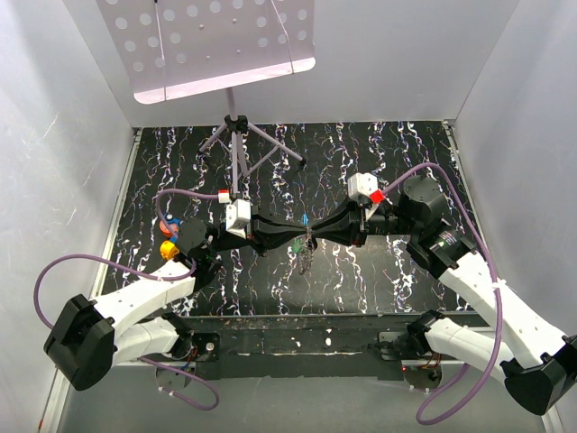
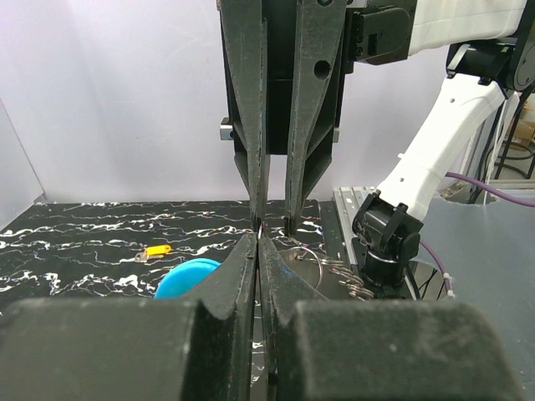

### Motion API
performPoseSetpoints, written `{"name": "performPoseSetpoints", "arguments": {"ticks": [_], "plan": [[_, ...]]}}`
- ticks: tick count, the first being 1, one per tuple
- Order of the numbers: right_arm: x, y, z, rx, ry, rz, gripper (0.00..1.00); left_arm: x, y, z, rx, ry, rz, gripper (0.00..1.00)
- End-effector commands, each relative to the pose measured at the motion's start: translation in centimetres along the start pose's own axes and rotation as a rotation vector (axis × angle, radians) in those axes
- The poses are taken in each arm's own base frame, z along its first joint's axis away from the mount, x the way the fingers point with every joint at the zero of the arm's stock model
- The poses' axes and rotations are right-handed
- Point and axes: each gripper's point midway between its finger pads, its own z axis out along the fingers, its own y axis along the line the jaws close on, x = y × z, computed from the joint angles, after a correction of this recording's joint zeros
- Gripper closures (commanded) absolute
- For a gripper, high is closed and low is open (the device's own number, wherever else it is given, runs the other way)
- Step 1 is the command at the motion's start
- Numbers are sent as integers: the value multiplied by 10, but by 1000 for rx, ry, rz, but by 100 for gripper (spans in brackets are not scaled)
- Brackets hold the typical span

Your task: Put the keys on the keyring

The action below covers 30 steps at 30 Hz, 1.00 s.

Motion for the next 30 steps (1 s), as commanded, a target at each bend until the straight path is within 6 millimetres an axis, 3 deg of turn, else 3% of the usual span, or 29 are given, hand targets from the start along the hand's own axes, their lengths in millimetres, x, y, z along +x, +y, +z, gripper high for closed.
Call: {"name": "performPoseSetpoints", "arguments": {"ticks": [1, 12, 20, 25, 30], "plan": [[-17, -4, 0, 21, -26, -43, 75, -22, -1, 1, -13, -54, 47, 100], [-13, -11, 1, 51, -16, -39, 79, -24, -3, 1, -10, -66, 37, 100], [-7, -5, 3, 25, 1, -23, 83, -24, -1, 1, -23, -72, 21, 100], [-8, -6, 4, 24, 0, -28, 99, -22, -1, 0, -25, -70, 12, 100], [-14, -6, 5, 24, -11, -17, 99, -18, -1, 0, -17, -62, -7, 100]]}}
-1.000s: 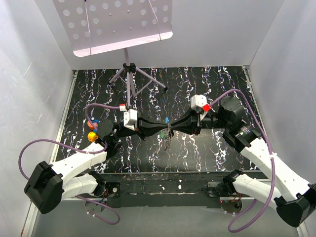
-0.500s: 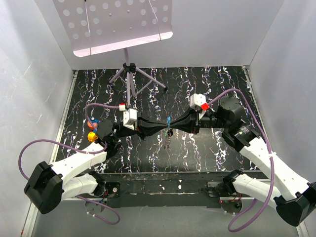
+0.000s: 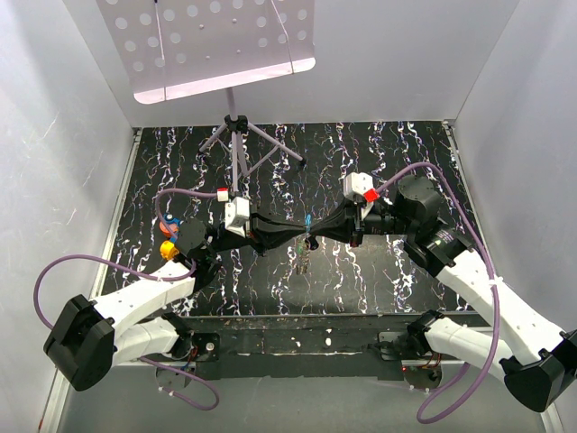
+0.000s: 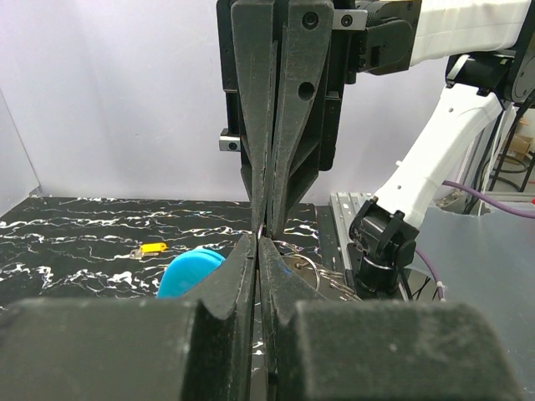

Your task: Put the keys on the keyring

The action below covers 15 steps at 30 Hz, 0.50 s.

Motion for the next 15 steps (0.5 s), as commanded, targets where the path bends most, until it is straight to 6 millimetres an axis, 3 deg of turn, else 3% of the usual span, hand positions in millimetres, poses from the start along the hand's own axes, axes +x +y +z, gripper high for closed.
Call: {"name": "performPoseSetpoints", "arguments": {"ticks": [1, 4, 8, 11, 13, 14, 15], "plan": [[-25, 0, 0, 2, -39, -29, 99, -15, -5, 2, 11, -48, 17, 100], [-23, -4, -3, 30, -12, -19, 99, -12, -6, 1, 13, -35, -28, 97], [-13, -6, -10, 35, 49, -40, 99, -5, -8, -3, -6, 4, -83, 75], [0, 2, -16, 1, 119, -56, 99, -2, -8, -9, -32, 59, -114, 53], [-9, 1, -17, 0, 114, -80, 99, -7, -4, -12, -57, 106, -130, 44], [16, 12, -27, -44, 218, -61, 99, -4, -3, -15, -69, 146, -149, 40], [20, 14, -29, -58, 246, -74, 99, -6, -2, -16, -74, 175, -159, 37]]}}
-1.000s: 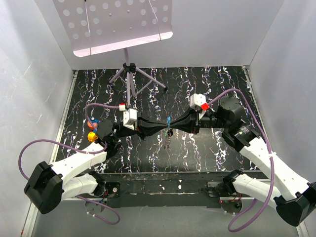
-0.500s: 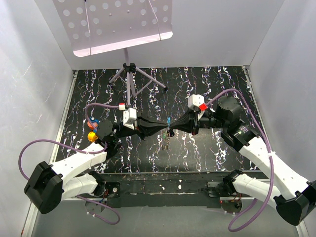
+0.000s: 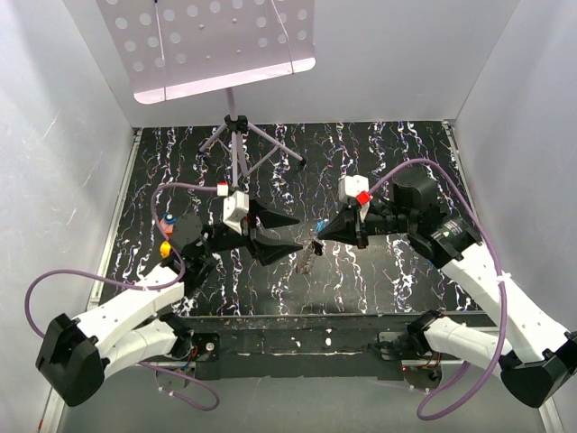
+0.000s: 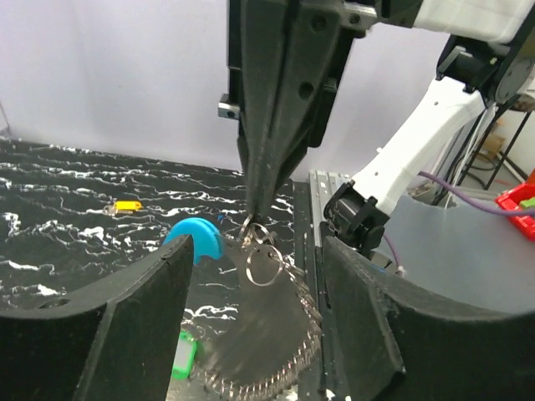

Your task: Put the keys on the keyring

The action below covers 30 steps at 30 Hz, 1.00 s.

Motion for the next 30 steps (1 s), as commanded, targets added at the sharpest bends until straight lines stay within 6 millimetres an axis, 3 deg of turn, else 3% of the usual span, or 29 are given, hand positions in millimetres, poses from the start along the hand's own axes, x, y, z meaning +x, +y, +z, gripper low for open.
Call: {"name": "performPoseSetpoints", "arguments": {"ticks": [1, 5, 8, 14, 20, 30], "plan": [[12, 18, -17, -75, 132, -85, 99, -8, 5, -8, -52, 138, -56, 34], [27, 22, -24, -114, 216, -114, 99, -3, 3, -10, -11, 271, -80, 24], [32, 22, -25, -129, 244, -110, 99, 4, 1, -10, 36, 346, -87, 25], [39, 22, -24, -138, 261, -88, 99, 10, 4, 1, 112, 376, -81, 37], [39, 20, -22, -130, 248, -51, 99, 26, -6, 19, 200, 402, -48, 49], [35, 19, -20, -130, 230, -26, 99, 40, -6, 31, 199, 423, -4, 63]]}}
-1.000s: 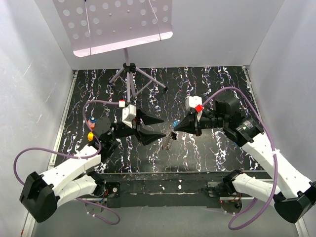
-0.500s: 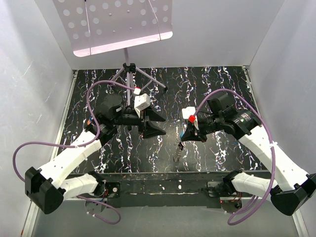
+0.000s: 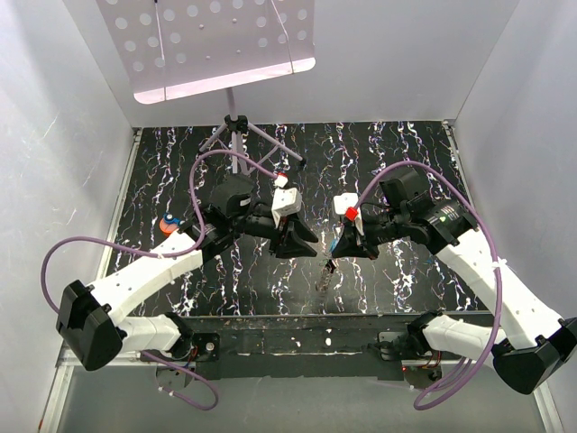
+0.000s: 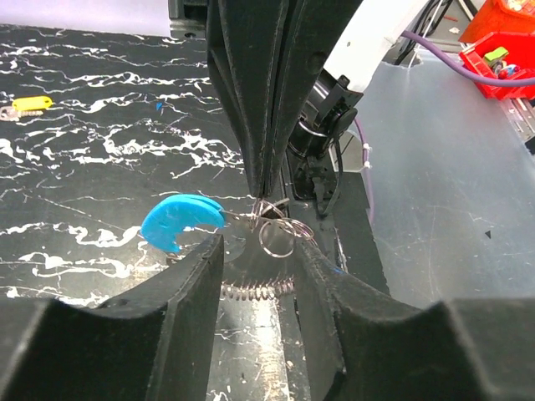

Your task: Put the keys on the keyring

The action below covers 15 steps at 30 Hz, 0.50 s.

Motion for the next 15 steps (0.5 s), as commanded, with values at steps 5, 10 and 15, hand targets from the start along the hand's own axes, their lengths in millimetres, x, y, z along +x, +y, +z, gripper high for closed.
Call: {"name": "performPoseSetpoints", "arguments": {"ticks": [5, 10, 15], "plan": [[-23, -1, -4, -4, -74, -31, 99, -15, 1, 11, -8, -4, 98, 66], [-23, -1, -4, -3, -78, -26, 99, -10, 1, 18, 0, 19, 108, 68], [-23, -1, -4, -5, -81, -21, 99, -8, -2, 21, 7, 35, 114, 72]]}}
